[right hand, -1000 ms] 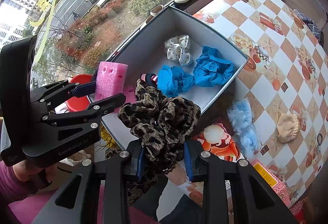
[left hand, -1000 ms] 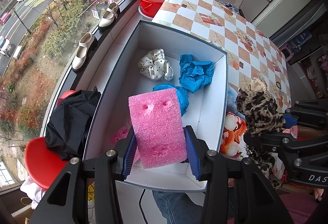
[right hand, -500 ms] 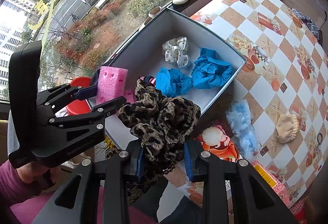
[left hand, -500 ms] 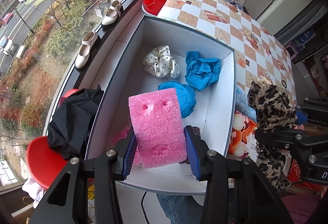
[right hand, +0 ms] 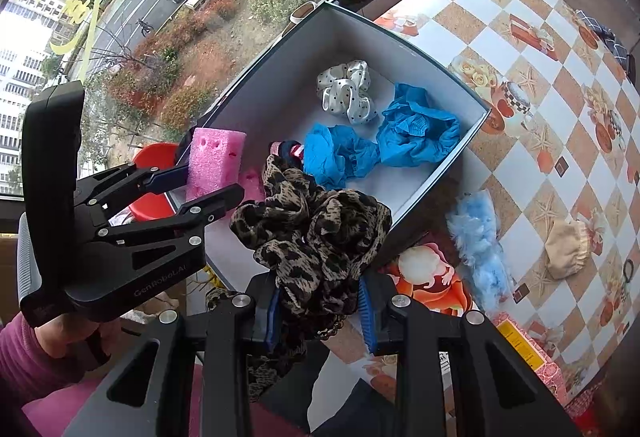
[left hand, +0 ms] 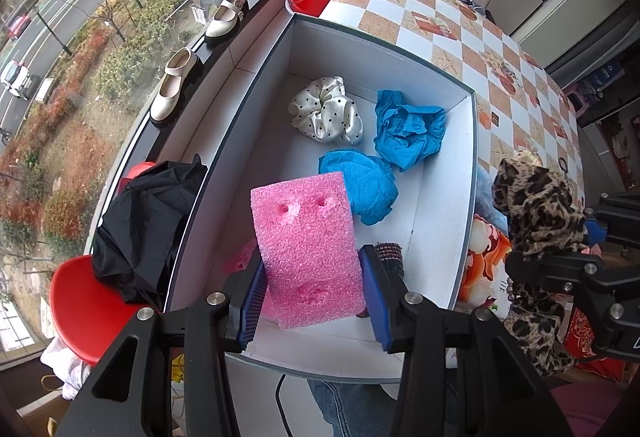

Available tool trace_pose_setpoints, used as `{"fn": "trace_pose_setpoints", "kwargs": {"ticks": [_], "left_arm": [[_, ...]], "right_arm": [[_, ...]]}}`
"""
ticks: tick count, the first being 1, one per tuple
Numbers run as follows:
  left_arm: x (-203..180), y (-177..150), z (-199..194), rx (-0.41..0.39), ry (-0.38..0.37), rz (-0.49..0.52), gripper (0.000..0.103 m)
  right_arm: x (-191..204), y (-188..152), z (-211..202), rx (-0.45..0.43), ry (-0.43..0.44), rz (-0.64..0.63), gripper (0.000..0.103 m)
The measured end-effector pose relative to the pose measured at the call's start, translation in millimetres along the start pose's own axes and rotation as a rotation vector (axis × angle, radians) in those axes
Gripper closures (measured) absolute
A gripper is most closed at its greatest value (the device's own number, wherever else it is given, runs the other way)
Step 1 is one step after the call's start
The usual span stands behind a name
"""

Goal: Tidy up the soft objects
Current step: 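Hold the sponge and leopard scrunchie over the white box with both tools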

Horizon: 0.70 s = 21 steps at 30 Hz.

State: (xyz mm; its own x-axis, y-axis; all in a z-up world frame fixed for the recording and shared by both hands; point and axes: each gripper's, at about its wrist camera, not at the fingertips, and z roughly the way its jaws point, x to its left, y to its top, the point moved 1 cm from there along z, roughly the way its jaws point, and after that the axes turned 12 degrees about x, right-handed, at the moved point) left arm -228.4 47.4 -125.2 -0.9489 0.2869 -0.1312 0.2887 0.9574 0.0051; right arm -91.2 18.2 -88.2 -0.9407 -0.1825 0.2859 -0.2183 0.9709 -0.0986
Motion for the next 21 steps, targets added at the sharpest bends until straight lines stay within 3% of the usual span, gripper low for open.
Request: {"fn": "trace_pose_setpoints", "kwargs": {"ticks": [21], "left_arm": [[2.0, -3.2, 15.1, 0.022, 0.007, -0.002, 0.054]], "right_arm": [[1.2, 12.9, 5.9, 0.011, 0.005, -0.006, 0.071]]}}
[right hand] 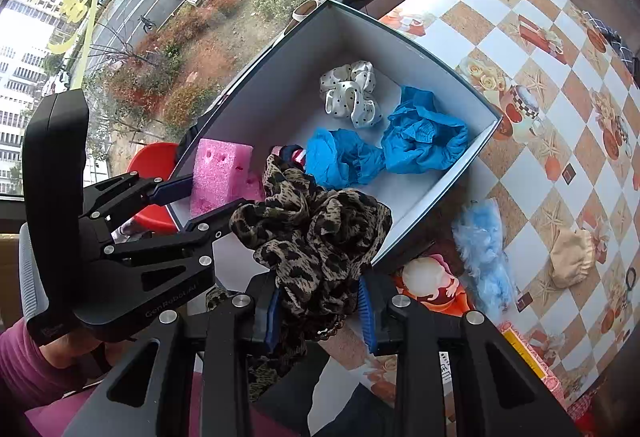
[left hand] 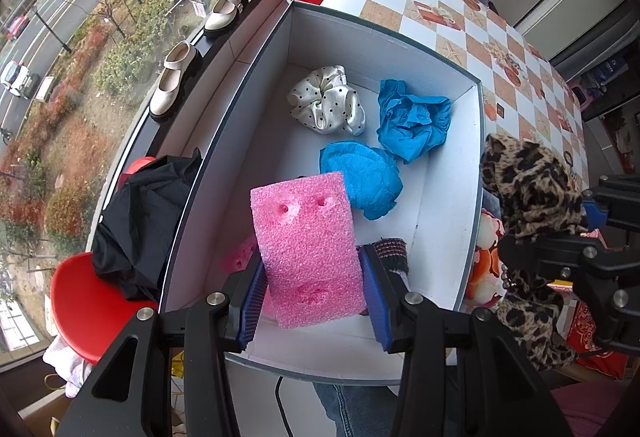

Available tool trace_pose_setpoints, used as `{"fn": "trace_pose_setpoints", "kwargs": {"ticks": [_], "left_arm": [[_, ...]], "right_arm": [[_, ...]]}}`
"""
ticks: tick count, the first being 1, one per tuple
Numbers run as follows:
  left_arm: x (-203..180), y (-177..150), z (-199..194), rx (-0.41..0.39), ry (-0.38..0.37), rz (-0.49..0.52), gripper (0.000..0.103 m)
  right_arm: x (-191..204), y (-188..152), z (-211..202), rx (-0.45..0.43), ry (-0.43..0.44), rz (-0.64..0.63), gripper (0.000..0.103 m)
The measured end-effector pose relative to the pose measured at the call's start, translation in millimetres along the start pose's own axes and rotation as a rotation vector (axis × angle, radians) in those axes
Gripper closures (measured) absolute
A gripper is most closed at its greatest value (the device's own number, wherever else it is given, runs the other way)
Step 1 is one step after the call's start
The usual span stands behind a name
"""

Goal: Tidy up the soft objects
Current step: 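Hold the sponge and leopard scrunchie over the white box with both tools, then open both tools to drop the pink sponge and leopard scrunchie into the box, then move both tools from the box toward the blue plush and beige sock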

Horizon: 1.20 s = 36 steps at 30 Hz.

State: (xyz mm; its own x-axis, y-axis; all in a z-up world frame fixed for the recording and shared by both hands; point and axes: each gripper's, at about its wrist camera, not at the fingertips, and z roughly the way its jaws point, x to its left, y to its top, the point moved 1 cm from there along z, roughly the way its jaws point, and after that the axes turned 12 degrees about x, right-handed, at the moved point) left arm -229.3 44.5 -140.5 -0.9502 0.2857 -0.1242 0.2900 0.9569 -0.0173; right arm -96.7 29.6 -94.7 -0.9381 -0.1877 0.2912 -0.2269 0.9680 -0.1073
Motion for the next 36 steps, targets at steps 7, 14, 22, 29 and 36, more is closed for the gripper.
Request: {"fn": "trace_pose_setpoints", "kwargs": {"ticks": [7, 14, 22, 29, 36], "left_arm": [[0.5, 2.9, 0.7, 0.005, 0.005, 0.003, 0.054], [3.7, 4.9, 1.3, 0.007, 0.03, -0.009, 0.05], [10.9, 7.4, 9.8, 0.092, -0.025, -0.052, 0.024], [-2.1, 11.9, 2.0, 0.122, -0.065, -0.02, 0.022], [-66.7, 33.7, -33.7, 0.099, -0.175, 0.158, 0.021]], "right_arm": [[3.3, 13.6, -1.0, -0.006, -0.005, -0.009, 0.071], [4.2, 26.6, 1.1, -0.008, -0.021, -0.015, 0.071], [-6.1, 36.2, -12.9, -0.061, -0.02, 0.031, 0.033], [-42.4, 19.3, -37.2, -0.08, 0.003, 0.155, 0.001], [-118.1, -35.5, -72.7, -0.1, 0.081, 0.349, 0.001]]}}
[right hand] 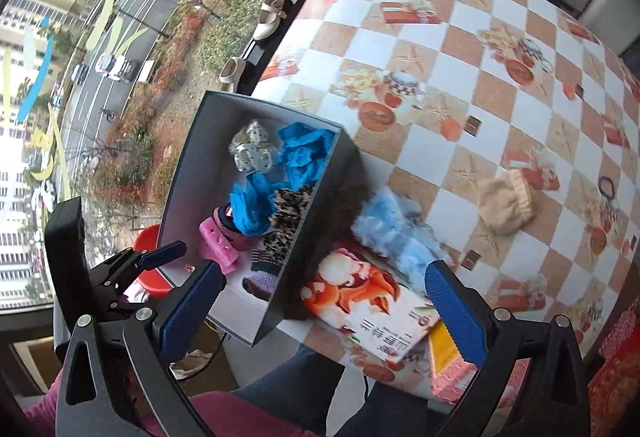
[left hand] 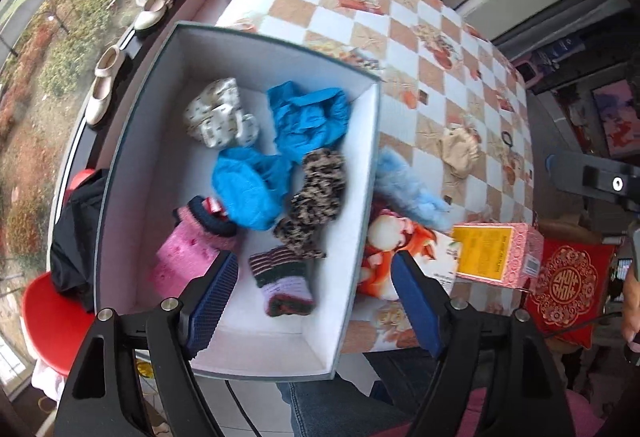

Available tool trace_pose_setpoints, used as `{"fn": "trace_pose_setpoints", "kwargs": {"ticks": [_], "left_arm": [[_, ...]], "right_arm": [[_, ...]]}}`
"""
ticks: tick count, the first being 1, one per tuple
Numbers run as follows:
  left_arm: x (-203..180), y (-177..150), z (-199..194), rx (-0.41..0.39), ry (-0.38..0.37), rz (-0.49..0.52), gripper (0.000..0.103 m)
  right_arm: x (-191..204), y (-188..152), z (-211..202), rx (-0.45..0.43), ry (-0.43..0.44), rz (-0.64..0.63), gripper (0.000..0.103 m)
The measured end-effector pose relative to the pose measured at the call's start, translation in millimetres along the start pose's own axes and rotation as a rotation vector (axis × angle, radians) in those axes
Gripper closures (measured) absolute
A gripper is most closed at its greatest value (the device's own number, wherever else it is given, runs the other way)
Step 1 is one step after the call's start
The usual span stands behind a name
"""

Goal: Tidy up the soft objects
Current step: 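Move both tools from the box toward the blue plush and beige sock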

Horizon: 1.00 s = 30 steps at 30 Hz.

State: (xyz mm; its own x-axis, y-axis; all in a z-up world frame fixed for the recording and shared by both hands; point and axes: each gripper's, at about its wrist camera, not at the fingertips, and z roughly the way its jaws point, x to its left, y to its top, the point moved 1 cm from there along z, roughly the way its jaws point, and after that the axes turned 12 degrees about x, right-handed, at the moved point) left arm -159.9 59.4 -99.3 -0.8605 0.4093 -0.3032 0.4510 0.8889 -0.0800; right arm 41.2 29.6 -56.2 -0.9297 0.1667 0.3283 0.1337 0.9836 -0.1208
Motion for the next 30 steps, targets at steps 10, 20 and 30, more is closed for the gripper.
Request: {"fn": "trace_pose_setpoints", "kwargs": {"ticks": [10, 20, 30], "left_arm": [[-118.0, 47.2, 58.7, 0.215, 0.018, 0.134, 0.021], [-135.8, 92.1, 132.7, 0.374, -0.035, -0.109, 0.021], [-126.7, 117.5, 175.5, 0.435, 0.018, -0.276, 0.021]], "right_arm": [[-140.1, -32.0, -25.3, -0.026, -0.046, 0.247, 0.001], [-216.1, -4.2, 38.3, 0.085, -0.122, 0.234, 0.001], [-228.4, 72.3, 111.7, 0.113, -0.168, 0.12, 0.001]]}}
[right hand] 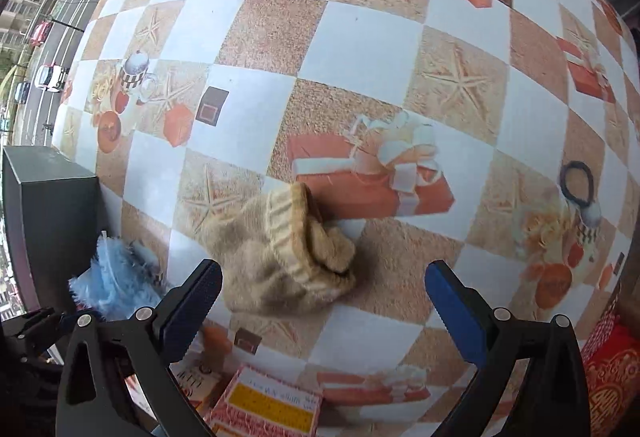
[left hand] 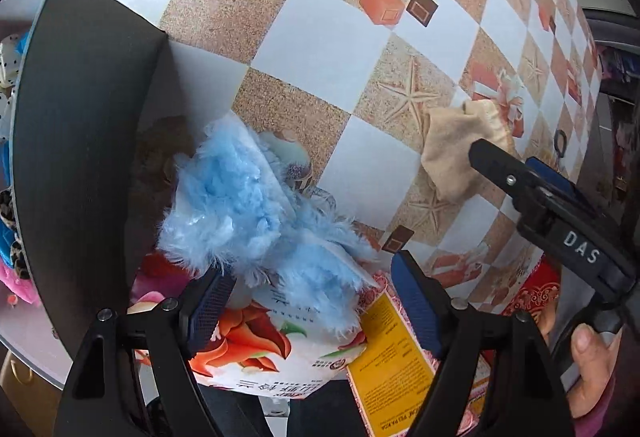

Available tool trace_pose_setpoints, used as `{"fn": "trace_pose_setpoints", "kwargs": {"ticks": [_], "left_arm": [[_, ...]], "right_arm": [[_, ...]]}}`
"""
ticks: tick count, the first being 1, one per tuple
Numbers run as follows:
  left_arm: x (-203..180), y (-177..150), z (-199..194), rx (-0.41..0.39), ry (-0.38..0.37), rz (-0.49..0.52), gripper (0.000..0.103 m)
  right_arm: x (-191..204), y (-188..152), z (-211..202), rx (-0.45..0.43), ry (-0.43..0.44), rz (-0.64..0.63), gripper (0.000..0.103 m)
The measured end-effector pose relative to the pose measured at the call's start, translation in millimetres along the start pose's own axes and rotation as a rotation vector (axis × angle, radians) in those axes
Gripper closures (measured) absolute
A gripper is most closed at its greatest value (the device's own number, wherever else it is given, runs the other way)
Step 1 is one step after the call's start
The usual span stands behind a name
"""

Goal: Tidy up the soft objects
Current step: 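Move both tools from the box toward the blue plush and beige sock, then grasp fluffy blue plush with left tool while right tool grasps beige knitted sock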

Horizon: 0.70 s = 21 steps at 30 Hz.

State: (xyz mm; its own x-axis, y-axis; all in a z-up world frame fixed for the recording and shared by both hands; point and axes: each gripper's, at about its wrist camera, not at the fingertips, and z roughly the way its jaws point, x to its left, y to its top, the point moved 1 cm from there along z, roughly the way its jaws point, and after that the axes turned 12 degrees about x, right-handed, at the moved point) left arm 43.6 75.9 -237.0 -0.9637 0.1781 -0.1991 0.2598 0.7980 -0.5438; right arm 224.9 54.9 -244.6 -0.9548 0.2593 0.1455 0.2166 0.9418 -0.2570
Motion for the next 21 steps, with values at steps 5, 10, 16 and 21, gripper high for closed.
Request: {"fn": "trace_pose_setpoints", "kwargs": {"ticks": [5, 10, 16, 21], "left_arm": [[6.4, 13.6, 22.9, 0.075, -0.034, -0.085, 0.021], [-6.2, 19.0, 36.4, 0.101, -0.007, -0.059, 0.021], [-38.1, 20.6, 45.5, 0.073, 0.039, 0.028, 0.017], [-84.5, 17.3, 22.9, -0.078, 0.126, 0.252, 0.017]], "right_arm": [[-10.0, 2.3, 19.3, -0.008, -0.129, 0.005, 0.001], [-63.1, -27.7, 19.9, -0.02, -0.103, 0.133, 0.001], [-138.8, -87.2, 31.6, -0.001, 0.023, 0.369, 0.001], [-172.7, -132.4, 39.7, 0.021, 0.094, 0.491, 0.001]]}}
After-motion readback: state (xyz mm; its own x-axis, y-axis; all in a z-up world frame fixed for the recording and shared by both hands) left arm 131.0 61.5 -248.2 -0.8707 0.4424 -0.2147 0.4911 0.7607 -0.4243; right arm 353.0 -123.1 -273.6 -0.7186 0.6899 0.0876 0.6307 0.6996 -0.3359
